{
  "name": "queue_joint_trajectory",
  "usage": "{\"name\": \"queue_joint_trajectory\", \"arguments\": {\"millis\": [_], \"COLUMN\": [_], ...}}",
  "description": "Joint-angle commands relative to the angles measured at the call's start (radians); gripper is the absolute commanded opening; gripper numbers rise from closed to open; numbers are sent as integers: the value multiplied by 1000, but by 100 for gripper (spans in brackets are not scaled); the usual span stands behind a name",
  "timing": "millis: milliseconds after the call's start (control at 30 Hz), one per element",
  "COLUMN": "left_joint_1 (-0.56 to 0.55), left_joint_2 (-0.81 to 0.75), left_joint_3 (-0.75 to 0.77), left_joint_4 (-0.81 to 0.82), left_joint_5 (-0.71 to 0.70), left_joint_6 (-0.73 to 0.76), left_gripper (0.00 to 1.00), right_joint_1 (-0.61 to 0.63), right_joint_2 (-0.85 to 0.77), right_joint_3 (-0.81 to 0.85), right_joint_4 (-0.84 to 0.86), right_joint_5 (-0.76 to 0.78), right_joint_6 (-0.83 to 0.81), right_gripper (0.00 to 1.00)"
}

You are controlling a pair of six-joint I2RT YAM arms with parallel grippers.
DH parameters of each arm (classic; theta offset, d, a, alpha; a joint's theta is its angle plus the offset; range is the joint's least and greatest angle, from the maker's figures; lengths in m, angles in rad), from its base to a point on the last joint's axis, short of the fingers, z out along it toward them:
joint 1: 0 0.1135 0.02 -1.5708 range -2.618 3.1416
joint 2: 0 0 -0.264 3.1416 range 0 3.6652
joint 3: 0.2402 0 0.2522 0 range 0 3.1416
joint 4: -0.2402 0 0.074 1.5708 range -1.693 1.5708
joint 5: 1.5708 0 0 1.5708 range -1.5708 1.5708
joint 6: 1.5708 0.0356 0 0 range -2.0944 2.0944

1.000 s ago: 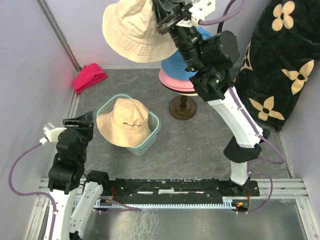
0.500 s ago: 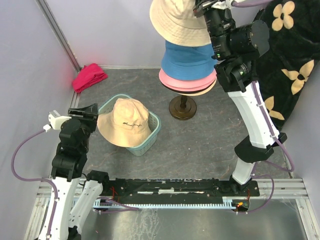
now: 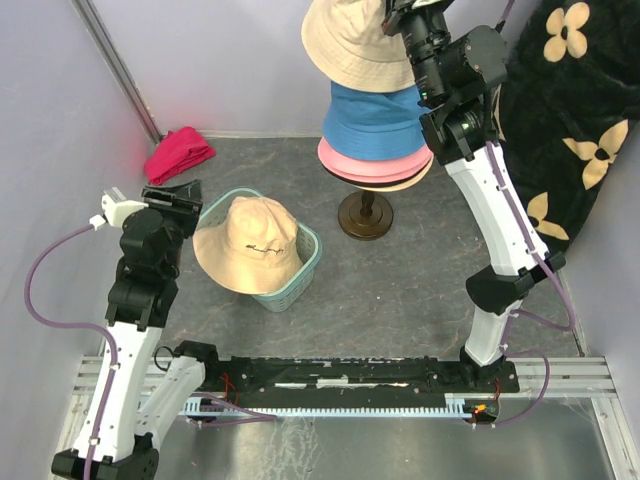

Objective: Stack the hats
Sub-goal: Stack the hat on the hat.

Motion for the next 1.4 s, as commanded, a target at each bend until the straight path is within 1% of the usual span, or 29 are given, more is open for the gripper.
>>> {"name": "queue_joint_trajectory", "arguments": {"millis": [0, 267, 400, 600, 833, 900, 933, 1067, 1367], "left_joint_1": [1, -15, -73, -174, -226, -241, -247, -260, -276], "left_joint_2": [35, 131, 221, 379, 557, 595, 615, 682, 718], "left_joint_3": [47, 77, 122, 247, 393, 421, 439, 499, 513], "left_joint_4": [110, 235, 320, 425, 545, 588, 599, 645, 736], "left_joint_5": [23, 59, 61, 54, 98, 109, 113, 151, 201], "left_joint_6": [64, 82, 104, 158, 158, 156, 156, 138, 133], "left_gripper": [63, 63, 64, 65, 68, 83, 86, 87, 87], "right_joint_1": [-1, -2, -4, -4, -3, -3, -5, -4, -4], "right_joint_2": [-13, -70, -121, -194, -236, -245, -249, -253, -244], "right_joint_3": [-40, -178, -265, -374, -391, -402, -409, -429, -477], "right_joint_4": [58, 83, 88, 91, 50, 40, 37, 8, -24], "right_joint_5": [-35, -32, -22, -14, -22, -24, -26, -39, -35], "right_joint_6": [52, 65, 50, 41, 59, 68, 72, 89, 123], "right_gripper": [1, 1, 1, 1, 1, 1, 1, 1, 1]}}
